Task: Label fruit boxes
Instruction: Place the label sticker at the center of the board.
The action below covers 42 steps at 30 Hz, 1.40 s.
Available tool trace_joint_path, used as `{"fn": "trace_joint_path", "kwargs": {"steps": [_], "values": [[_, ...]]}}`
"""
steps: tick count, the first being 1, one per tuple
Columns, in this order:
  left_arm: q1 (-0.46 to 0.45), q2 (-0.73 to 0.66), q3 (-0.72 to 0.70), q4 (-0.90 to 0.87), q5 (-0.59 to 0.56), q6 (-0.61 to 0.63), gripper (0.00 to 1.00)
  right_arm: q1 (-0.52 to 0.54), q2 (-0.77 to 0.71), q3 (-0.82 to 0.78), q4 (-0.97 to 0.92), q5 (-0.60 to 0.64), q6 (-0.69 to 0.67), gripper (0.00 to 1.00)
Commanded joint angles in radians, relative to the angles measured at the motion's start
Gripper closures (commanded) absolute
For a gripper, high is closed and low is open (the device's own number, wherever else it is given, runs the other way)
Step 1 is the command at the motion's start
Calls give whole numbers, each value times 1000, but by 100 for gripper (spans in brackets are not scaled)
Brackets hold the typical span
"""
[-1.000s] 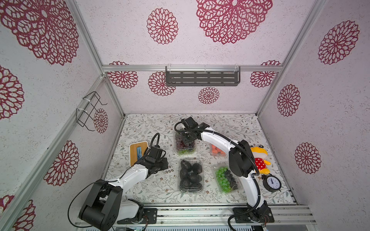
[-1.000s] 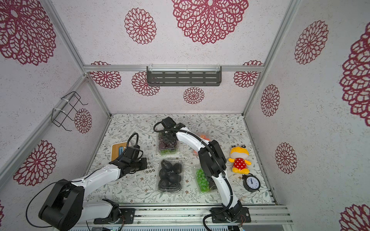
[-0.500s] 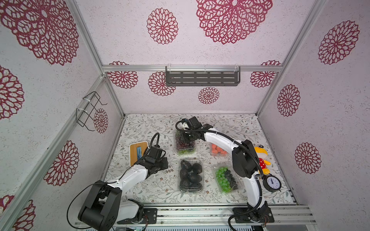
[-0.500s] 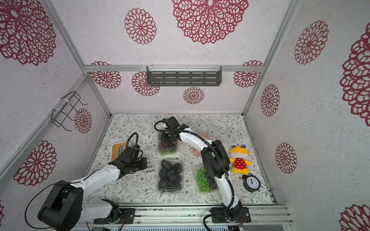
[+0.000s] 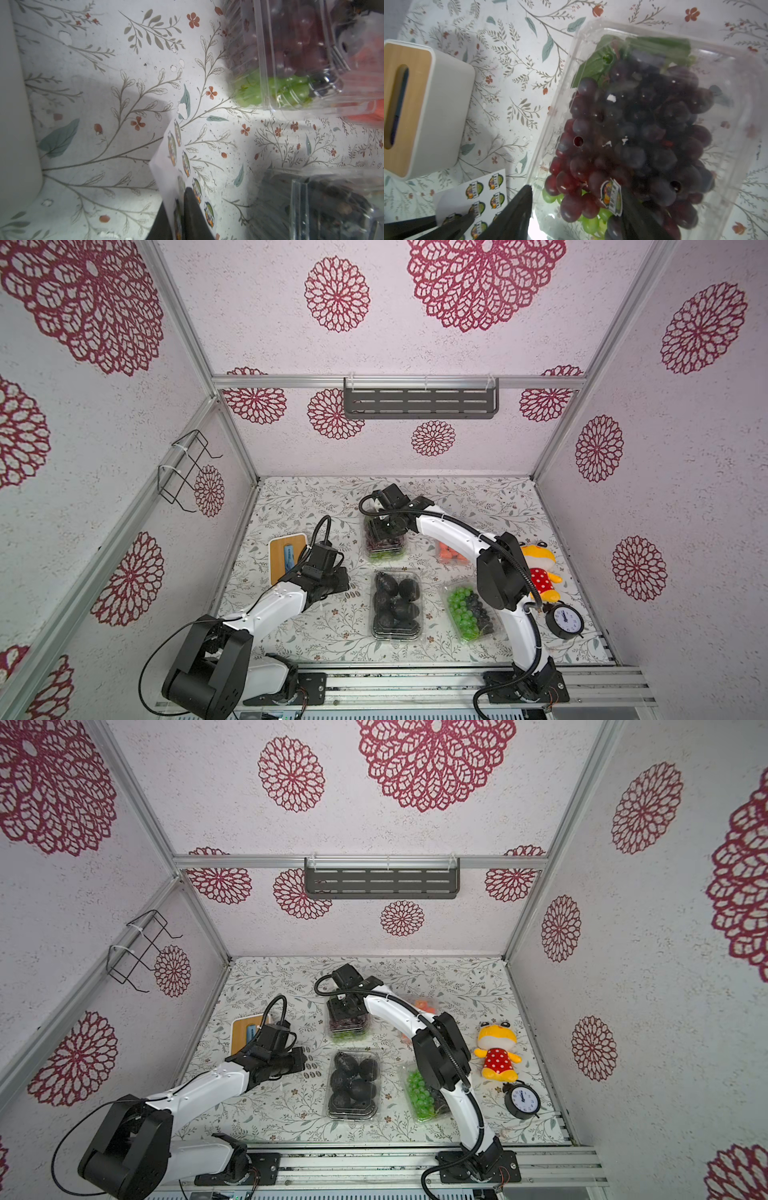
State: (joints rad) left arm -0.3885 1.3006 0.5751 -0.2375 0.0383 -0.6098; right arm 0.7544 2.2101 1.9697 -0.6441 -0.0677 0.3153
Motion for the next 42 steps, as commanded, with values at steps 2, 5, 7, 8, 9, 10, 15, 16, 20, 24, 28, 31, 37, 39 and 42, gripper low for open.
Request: {"fn": "trace_joint_path", "kwargs": {"steps": [2, 5, 7, 8, 9, 10, 15, 16, 20, 24, 28, 31, 37, 39, 42], "values": [[-12, -18, -6, 9, -13, 3, 86, 11, 50, 67, -138, 155, -2, 32], [-15, -20, -6, 7, -13, 5, 86, 4, 44, 51, -136, 163, 2, 31], [-16, -20, -3, 5, -15, 5, 86, 0, 36, 43, -135, 162, 7, 30], [-16, -19, -3, 3, -15, 5, 86, -2, 33, 43, -138, 161, 7, 30], [-18, -18, -1, 3, -16, 5, 86, -4, 30, 41, -141, 162, 6, 29], [-17, -18, -3, 4, -18, 6, 86, -7, 26, 38, -137, 160, 8, 29], [-20, -23, 9, 3, -18, 10, 48, -22, -33, -33, -36, 80, -2, 29], [-23, -29, 9, 2, -18, 11, 41, -33, -56, -63, 20, 8, 0, 28], [-25, -66, 17, -26, -53, 4, 24, -65, -131, -140, 162, -212, 5, 21], [-24, -120, 37, -61, -96, 3, 11, -81, -222, -238, 287, -308, -4, 21], [-20, -213, 51, 57, -20, 40, 19, -111, -348, -409, 487, -457, 32, 21], [-7, -255, 16, 370, 178, 37, 40, -125, -451, -536, 646, -536, 67, 20], [18, -108, 127, 597, 443, -69, 56, -158, -601, -736, 955, -697, 208, 18], [20, -52, 115, 767, 537, -161, 56, -158, -627, -758, 961, -690, 203, 17], [19, -9, 118, 893, 608, -225, 62, -159, -641, -769, 953, -692, 189, 17]]}}
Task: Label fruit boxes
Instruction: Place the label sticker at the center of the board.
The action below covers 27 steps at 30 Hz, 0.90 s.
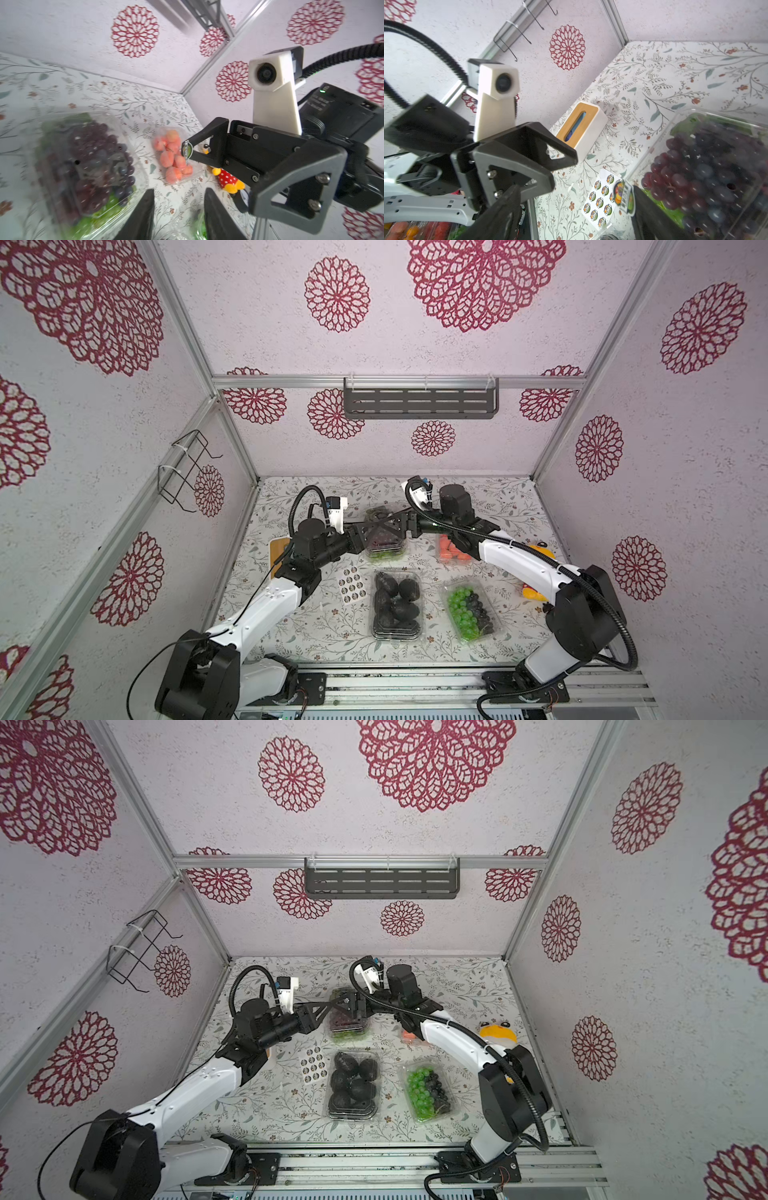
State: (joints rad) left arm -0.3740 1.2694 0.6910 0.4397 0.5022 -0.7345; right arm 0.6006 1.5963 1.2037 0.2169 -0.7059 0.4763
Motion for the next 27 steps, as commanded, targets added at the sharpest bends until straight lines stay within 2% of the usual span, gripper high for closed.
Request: {"fn": "trace_joint_path", "kwargs": {"steps": [1, 5, 10, 14, 21, 27], "values": [[1, 21, 9, 195, 136, -94, 62, -5, -29, -3, 80, -45, 20, 17], [-31, 18, 34, 95, 102, -33, 61, -5, -24, -3, 70, -25, 8, 17], [-49, 37, 58, 38, 65, -21, 61, -4, -10, 5, 81, -45, 18, 17], [-48, 41, 64, 46, 68, -22, 66, -4, -12, 2, 77, -42, 16, 17], [-49, 83, 97, 20, 62, -23, 64, -2, -17, -21, 133, -65, 51, 17], [-48, 79, 76, 63, 45, -31, 70, -1, -18, -28, 149, -72, 60, 17]]}}
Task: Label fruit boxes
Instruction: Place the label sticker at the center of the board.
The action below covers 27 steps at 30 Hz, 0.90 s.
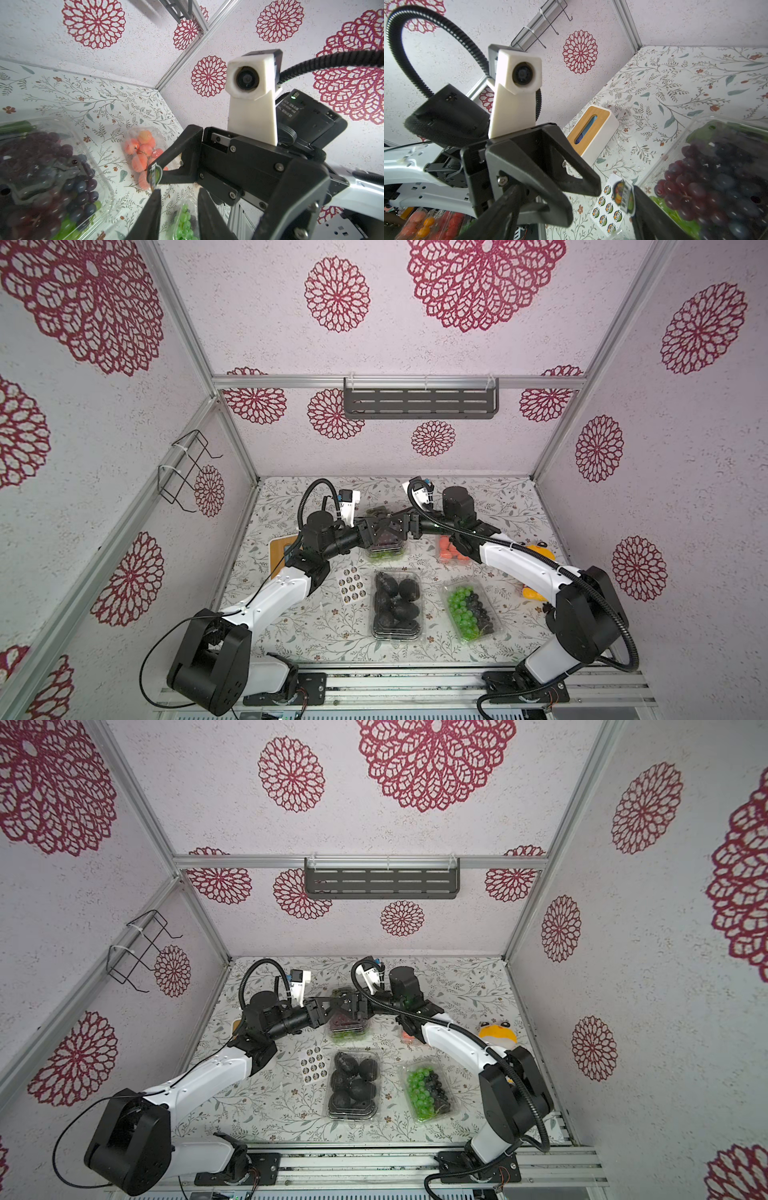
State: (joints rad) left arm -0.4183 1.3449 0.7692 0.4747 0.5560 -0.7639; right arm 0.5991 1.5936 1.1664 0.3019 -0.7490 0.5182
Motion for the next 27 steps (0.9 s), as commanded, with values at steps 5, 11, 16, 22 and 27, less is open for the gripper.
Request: {"fn": "trace_joint_path", "kwargs": {"steps": [5, 11, 16, 22, 27], "values": [[-4, 7, 8, -29, -31, 10, 61, -1, -20, -4, 109, -47, 47, 17], [-5, 7, -30, 42, -40, -3, 69, -3, -8, -25, 219, -87, 140, 17], [-3, 4, -29, 72, -26, -8, 71, -2, 3, -18, 190, -78, 122, 17], [-1, 13, -27, 77, -8, -17, 83, 2, 3, -11, 175, -73, 111, 18], [-2, 11, -22, 60, 1, -15, 100, 4, 5, -7, 150, -60, 88, 18]]}}
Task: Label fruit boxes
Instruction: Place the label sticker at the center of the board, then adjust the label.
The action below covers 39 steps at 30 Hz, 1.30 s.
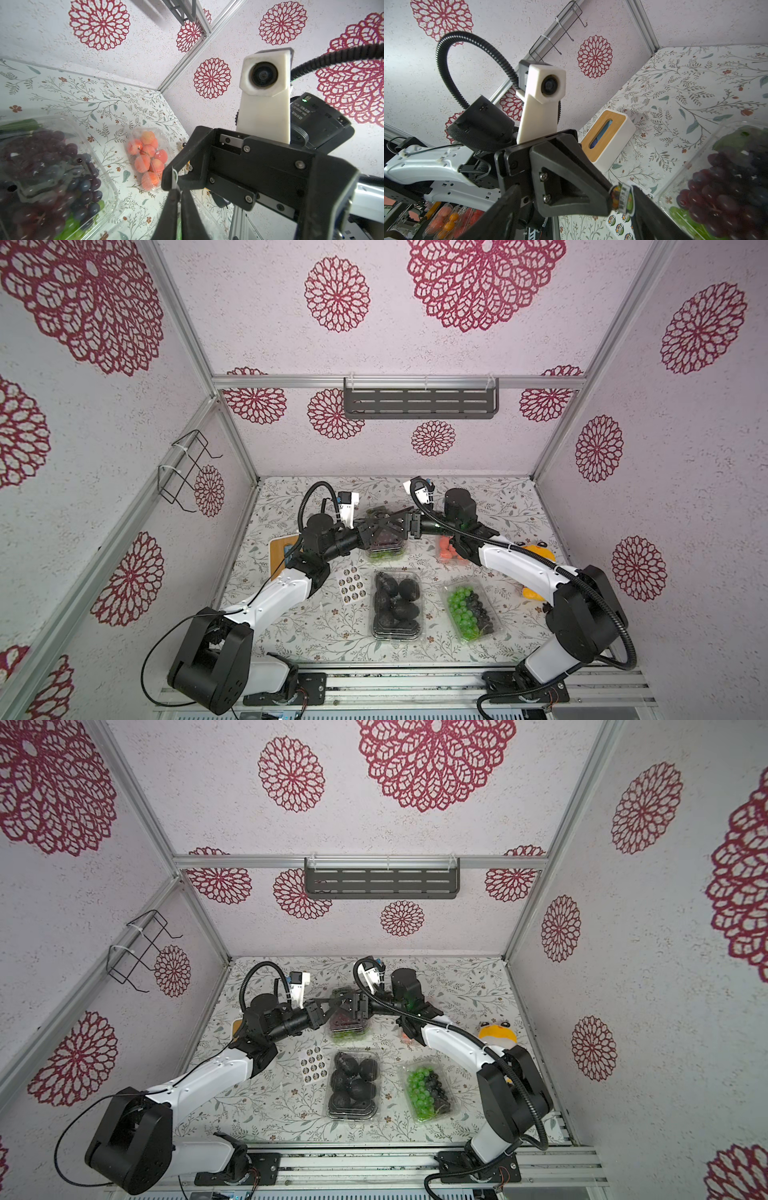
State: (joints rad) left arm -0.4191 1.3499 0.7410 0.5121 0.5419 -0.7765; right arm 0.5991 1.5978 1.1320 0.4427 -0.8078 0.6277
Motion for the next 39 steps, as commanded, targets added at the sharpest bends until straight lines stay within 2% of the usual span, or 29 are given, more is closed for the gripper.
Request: {"fn": "trace_joint_path", "kwargs": {"steps": [1, 7, 11, 13, 16, 17, 18, 26, 35, 39], "values": [[-1, 5, 8, 17, 14, -6, 100, 4, 1, 27, 6, 2, -25, 18], [-2, -1, 5, 6, 19, -2, 100, 2, 1, 27, -19, 50, -54, 17], [0, -4, -21, 97, 65, -56, 100, -6, 16, 34, -8, 51, -45, 17], [-2, -18, -10, 19, 26, -21, 100, -11, 17, 14, 59, 31, -7, 17], [0, -34, 7, -114, -73, 42, 100, -10, 14, 12, 50, 40, -11, 16], [2, -35, 6, -120, -77, 49, 92, -10, 12, 11, 50, 36, -10, 16], [2, -32, 8, -115, -68, 42, 88, -10, 13, 10, 52, 35, -9, 16], [0, 15, 22, -46, -29, 23, 68, -2, 13, 16, 38, 27, -17, 15], [-3, 28, 24, -14, -42, 10, 67, 12, 14, 26, 11, 34, -34, 15], [-3, 26, 27, -12, -55, 14, 76, 18, 14, 26, 7, 35, -37, 14]]}}
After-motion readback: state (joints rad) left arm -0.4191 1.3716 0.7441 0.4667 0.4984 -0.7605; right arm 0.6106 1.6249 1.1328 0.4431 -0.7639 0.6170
